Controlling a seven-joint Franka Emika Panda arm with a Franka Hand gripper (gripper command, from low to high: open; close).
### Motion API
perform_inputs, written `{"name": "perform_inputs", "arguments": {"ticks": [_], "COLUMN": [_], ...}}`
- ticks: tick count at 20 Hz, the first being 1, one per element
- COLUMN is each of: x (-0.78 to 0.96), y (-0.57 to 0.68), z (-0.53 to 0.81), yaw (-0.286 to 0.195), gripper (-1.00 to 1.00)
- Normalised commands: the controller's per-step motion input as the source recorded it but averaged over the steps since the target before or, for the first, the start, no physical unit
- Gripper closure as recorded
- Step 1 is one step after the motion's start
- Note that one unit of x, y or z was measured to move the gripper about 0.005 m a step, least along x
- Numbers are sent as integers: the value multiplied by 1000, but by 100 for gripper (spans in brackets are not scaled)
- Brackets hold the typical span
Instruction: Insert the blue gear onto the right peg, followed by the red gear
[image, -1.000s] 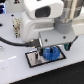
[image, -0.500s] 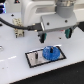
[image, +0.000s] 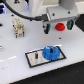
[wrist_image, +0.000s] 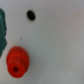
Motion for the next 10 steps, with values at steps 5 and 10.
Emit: {"name": "perform_inputs", "arguments": {"ticks": [5, 10], "x": [-511, -444], "y": [404, 352], "z": [-40, -112], "yaw": [0, 0], "gripper": [-100, -100]}}
